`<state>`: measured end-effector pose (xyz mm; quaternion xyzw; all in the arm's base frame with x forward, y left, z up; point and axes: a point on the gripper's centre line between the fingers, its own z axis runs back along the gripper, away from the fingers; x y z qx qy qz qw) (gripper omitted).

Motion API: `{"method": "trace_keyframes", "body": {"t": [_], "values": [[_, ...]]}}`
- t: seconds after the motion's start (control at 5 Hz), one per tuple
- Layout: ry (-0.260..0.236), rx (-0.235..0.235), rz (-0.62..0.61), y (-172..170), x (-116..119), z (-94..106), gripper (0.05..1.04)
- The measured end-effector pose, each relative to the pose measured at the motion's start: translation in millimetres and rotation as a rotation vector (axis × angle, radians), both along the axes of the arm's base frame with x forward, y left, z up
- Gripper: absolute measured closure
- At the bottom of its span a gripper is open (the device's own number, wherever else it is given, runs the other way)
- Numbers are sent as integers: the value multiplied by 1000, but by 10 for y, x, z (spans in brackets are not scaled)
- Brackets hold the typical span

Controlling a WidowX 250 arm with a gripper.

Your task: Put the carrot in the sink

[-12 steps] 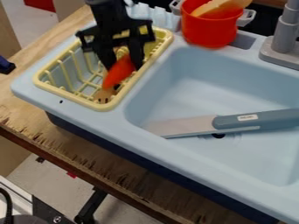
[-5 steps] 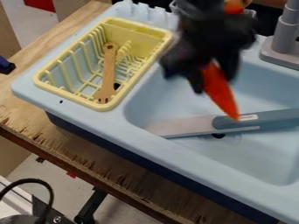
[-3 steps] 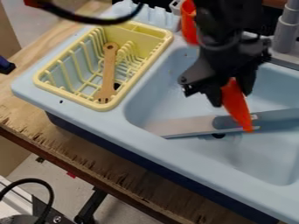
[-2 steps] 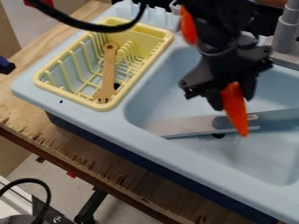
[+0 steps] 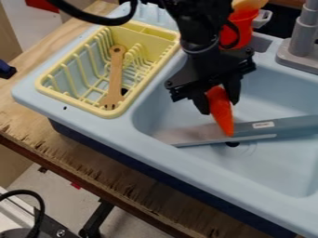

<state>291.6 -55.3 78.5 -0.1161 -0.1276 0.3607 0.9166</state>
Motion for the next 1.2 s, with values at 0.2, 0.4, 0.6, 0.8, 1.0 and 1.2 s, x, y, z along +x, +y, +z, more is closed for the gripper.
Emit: {"method": "trace_keyframes", "body": {"t": [0.2, 0.4, 0.6, 0.8, 1.0, 1.2], "values": [[9, 41, 8, 67, 6, -48, 518], [3, 73, 10, 59, 8, -53, 228], [20, 96, 4, 70, 19, -72, 77], [30, 99, 12, 73, 26, -42, 83], [41, 84, 15, 60, -14, 15, 83], [8, 69, 1, 74, -9, 230, 83]]}}
